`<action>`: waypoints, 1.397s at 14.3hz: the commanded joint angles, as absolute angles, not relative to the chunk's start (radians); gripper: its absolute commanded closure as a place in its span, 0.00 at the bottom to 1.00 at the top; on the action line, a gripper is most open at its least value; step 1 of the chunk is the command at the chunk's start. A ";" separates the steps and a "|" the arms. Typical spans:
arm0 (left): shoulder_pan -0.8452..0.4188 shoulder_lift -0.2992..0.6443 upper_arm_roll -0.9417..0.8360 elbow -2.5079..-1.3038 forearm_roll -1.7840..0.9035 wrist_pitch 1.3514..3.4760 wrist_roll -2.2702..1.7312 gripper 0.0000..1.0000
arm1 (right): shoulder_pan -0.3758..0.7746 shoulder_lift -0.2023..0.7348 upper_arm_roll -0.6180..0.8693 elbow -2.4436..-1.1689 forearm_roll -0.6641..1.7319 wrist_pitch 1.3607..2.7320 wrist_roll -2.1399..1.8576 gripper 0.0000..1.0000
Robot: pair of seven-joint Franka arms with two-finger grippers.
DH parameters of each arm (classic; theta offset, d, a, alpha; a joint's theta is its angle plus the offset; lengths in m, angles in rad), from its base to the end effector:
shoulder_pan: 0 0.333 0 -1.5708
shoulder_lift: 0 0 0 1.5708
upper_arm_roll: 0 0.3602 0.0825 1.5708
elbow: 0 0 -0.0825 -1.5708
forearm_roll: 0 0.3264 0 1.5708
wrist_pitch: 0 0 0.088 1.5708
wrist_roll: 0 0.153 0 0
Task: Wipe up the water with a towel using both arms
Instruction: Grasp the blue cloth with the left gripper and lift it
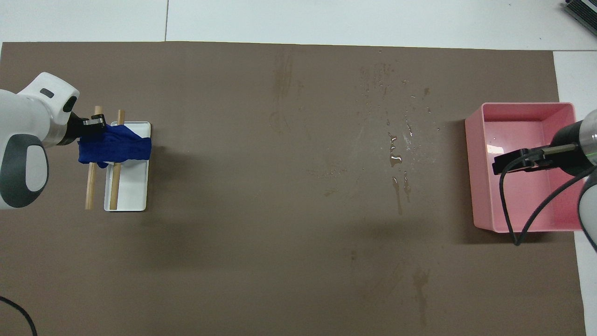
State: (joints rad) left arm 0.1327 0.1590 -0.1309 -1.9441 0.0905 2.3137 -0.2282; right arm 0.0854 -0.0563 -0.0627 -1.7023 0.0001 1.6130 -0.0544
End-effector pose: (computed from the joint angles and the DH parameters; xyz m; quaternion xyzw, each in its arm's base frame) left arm 0.5796 0.0092 0.4506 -0.9900 -0.0892 -0.1082 0.0141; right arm 0.4766 0.0099 0.5991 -0.9991 -0.0386 0.0165 0.0021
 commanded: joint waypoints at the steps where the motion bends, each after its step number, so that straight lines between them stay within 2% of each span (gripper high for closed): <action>1: 0.120 0.147 -0.124 -1.901 0.106 2.235 -0.261 1.00 | 0.081 -0.071 -0.061 -1.713 -0.018 1.609 -0.075 0.00; 8: 0.114 0.140 -0.124 -1.888 0.104 2.207 -0.271 1.00 | 0.081 -0.071 -0.060 -1.715 -0.018 1.606 -0.075 0.00; 13: 0.091 0.147 -0.129 -1.679 -0.033 1.953 -0.385 1.00 | 0.084 -0.075 -0.058 -1.718 0.014 1.585 -0.002 0.00; 16: 0.051 0.137 -0.132 -1.608 -0.155 1.861 -0.619 1.00 | 0.084 -0.078 -0.058 -1.720 0.147 1.566 0.150 0.00; 20: 0.028 0.114 -0.187 -1.615 -0.432 1.884 -1.126 1.00 | 0.104 -0.081 -0.049 -1.744 0.260 1.623 0.369 0.00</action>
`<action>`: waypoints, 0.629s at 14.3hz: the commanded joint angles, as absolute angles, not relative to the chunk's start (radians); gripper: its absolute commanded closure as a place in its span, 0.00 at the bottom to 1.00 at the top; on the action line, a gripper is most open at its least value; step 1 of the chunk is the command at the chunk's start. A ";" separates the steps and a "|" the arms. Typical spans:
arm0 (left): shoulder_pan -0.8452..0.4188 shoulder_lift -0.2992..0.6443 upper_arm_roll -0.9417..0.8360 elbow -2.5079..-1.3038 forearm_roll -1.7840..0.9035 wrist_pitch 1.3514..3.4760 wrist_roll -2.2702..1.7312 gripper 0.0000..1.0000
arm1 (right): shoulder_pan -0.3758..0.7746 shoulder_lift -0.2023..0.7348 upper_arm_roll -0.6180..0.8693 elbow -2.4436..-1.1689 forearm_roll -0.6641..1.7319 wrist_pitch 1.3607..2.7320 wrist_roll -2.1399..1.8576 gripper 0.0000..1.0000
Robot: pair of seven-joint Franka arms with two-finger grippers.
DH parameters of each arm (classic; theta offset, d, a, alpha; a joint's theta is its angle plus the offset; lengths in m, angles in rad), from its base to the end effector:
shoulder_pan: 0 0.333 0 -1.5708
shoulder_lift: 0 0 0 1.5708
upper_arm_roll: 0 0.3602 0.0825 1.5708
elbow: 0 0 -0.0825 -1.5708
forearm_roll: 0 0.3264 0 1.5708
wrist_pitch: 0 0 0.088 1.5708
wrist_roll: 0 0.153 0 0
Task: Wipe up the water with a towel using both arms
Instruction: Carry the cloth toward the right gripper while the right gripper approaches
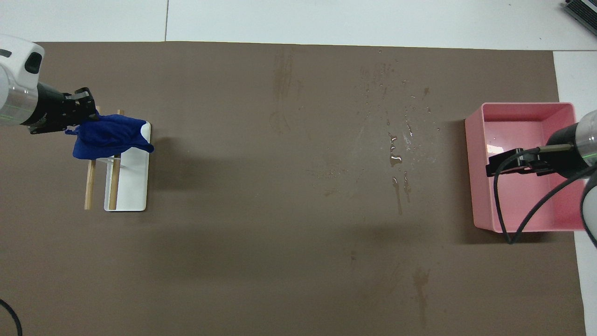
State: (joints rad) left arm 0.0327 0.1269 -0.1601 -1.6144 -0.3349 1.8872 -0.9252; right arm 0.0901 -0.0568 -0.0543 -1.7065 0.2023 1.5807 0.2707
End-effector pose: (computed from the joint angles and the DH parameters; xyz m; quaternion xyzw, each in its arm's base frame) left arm 0.5643 -0.1057 0.5753 0.8885 0.4194 -0.0237 0.1848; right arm 0.4699 0.0466 0.5983 -0.9868 0.1209 0.0496 0.0960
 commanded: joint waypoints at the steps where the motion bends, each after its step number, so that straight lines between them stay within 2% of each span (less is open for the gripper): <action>1: 0.026 0.109 -0.201 -1.627 -0.486 1.914 -1.246 1.00 | 0.118 -0.081 -0.049 -1.753 0.293 1.656 0.433 0.00; 4: -0.055 0.097 -0.229 -1.692 -0.622 2.116 -1.586 1.00 | 0.169 -0.078 -0.051 -1.788 0.440 1.787 0.679 0.00; 9: -0.260 0.112 -0.229 -1.720 -0.635 2.431 -2.020 1.00 | 0.323 -0.040 -0.051 -1.853 0.692 2.207 1.107 0.00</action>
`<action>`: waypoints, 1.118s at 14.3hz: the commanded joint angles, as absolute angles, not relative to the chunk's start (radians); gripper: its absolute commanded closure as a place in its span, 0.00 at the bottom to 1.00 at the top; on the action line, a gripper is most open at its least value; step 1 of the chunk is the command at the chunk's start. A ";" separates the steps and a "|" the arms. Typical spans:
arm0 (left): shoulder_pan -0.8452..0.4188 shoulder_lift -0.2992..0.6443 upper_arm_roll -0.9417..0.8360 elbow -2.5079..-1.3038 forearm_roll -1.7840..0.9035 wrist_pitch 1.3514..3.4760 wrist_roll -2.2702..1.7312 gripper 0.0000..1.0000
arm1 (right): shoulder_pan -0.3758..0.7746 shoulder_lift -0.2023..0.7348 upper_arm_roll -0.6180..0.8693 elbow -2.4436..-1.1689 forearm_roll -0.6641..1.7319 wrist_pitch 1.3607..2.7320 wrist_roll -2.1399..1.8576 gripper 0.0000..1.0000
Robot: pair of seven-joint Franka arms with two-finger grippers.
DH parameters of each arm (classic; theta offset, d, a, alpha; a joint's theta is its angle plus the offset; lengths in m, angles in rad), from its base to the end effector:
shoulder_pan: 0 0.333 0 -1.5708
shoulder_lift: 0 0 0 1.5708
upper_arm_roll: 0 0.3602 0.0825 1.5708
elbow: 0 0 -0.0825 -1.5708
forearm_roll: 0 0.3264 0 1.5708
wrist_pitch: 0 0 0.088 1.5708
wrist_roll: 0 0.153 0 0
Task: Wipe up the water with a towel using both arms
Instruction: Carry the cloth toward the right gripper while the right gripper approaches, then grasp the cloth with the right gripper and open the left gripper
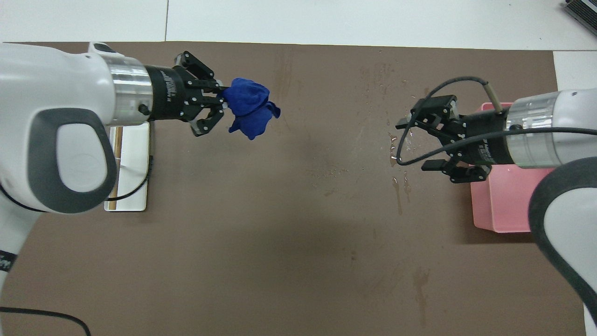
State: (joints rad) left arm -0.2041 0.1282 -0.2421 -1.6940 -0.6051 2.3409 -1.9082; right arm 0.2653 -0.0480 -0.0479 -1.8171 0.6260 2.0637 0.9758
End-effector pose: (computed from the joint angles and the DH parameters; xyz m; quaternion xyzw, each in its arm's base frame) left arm 0.5496 -0.2832 0.6005 0.5834 0.7244 -0.1593 0.3309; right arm 0.5093 0.1678 0.6099 -0.8353 0.4453 0.0480 0.3189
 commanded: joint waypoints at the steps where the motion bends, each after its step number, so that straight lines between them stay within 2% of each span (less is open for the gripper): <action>1: -0.291 0.113 -0.229 -1.720 -0.637 2.454 -2.043 1.00 | 0.346 -0.023 -0.051 -1.852 0.709 2.268 1.149 0.00; 4: -0.351 0.109 -0.229 -1.721 -0.635 2.461 -2.089 1.00 | 0.365 0.012 -0.051 -1.847 0.881 2.422 1.224 0.00; 5: -0.365 0.104 -0.229 -1.721 -0.635 2.459 -2.104 1.00 | 0.365 0.018 -0.051 -1.847 0.908 2.434 1.226 0.00; 8: -0.383 0.095 -0.230 -1.707 -0.635 2.465 -2.118 1.00 | 0.359 0.032 -0.051 -1.847 0.934 2.439 1.232 0.00; 10: -0.388 0.100 -0.232 -1.712 -0.637 2.554 -2.121 1.00 | 0.354 0.032 -0.051 -1.867 0.954 2.425 1.238 0.00; 16: -0.454 0.107 -0.230 -1.721 -0.637 2.681 -2.125 1.00 | 0.416 0.058 -0.049 -1.879 0.945 2.436 1.218 0.00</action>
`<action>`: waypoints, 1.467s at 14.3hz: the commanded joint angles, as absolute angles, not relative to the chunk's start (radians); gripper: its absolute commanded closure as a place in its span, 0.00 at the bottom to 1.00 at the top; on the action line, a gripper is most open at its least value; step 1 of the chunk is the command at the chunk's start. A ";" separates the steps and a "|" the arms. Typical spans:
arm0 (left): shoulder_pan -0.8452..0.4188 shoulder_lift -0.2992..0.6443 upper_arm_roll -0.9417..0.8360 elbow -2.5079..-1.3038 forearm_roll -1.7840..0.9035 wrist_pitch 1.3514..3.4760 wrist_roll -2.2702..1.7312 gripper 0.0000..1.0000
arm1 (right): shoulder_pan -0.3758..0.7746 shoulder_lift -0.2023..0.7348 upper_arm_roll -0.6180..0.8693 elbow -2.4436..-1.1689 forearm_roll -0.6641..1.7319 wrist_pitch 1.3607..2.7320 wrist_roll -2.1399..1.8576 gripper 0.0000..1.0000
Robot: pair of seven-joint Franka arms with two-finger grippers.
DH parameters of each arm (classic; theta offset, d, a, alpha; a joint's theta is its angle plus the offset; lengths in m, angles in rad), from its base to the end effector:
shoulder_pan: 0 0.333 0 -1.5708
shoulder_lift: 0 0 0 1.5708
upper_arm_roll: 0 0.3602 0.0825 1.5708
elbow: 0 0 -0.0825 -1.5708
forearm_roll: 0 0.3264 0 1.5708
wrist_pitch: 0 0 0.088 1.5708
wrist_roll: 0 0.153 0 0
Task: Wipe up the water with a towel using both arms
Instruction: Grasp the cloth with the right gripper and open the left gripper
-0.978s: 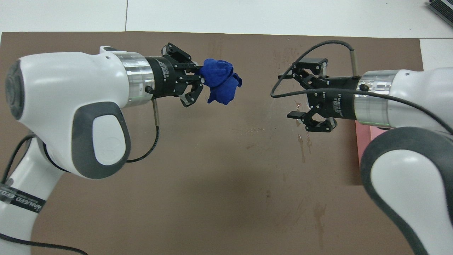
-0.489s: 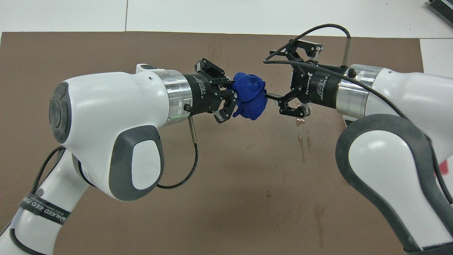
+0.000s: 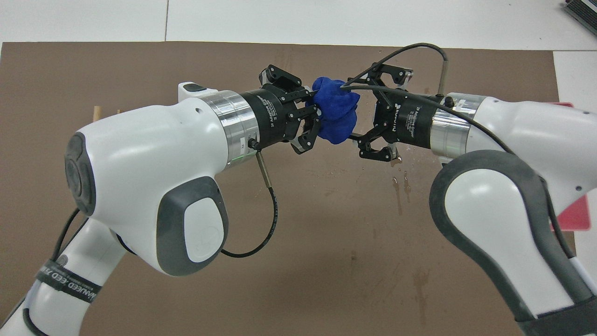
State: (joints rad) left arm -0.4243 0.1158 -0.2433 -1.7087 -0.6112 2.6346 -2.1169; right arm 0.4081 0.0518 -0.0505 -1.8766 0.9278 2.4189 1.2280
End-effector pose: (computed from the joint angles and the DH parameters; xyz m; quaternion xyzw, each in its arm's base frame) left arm 0.5020 -0.3817 0.6390 0.5274 0.7203 -0.1795 0.4133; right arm 0.5428 0.2336 0.5711 -0.6803 0.5957 0.1091 0.4128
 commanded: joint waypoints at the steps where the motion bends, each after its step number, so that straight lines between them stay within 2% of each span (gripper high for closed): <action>1: -0.454 0.104 -0.230 -1.730 -0.637 2.680 -2.125 1.00 | 0.426 0.060 -0.049 -1.879 0.942 2.437 1.213 0.00; 3: -0.456 0.097 -0.230 -1.747 -0.637 2.680 -2.123 1.00 | 0.426 0.060 -0.049 -1.879 0.942 2.436 1.197 0.00; 4: -0.456 0.097 -0.230 -1.749 -0.637 2.680 -2.123 1.00 | 0.426 0.060 -0.049 -1.879 0.942 2.437 1.195 0.03; 6: -0.456 0.095 -0.230 -1.750 -0.637 2.677 -2.122 1.00 | 0.417 0.061 -0.049 -1.873 0.949 2.436 1.172 0.73; 7: -0.456 0.095 -0.230 -1.752 -0.635 2.674 -2.118 1.00 | 0.414 0.063 -0.049 -1.871 0.951 2.433 1.170 0.95; 8: -0.456 0.095 -0.229 -1.752 -0.635 2.672 -2.111 1.00 | 0.414 0.063 -0.049 -1.871 0.951 2.431 1.170 1.00; 13: -0.454 0.092 -0.227 -1.761 -0.629 2.660 -2.114 1.00 | 0.416 0.061 -0.049 -1.871 0.951 2.408 1.158 1.00; 15: -0.456 0.083 -0.227 -1.761 -0.620 2.654 -2.114 0.00 | 0.417 0.060 -0.049 -1.871 0.948 2.390 1.155 1.00; 18: -0.448 0.075 -0.224 -1.761 -0.612 2.628 -2.106 0.00 | 0.416 0.051 -0.051 -1.873 0.936 2.321 1.088 1.00; 21: -0.424 0.064 -0.219 -1.756 -0.609 2.568 -2.068 0.00 | 0.384 0.040 -0.057 -1.876 0.824 2.159 0.984 1.00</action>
State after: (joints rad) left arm -0.4358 0.1011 -0.2276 -1.7405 -0.6088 2.6140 -2.0924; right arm 0.4109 0.0565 -0.0602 -1.8717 0.8955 2.2578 1.0564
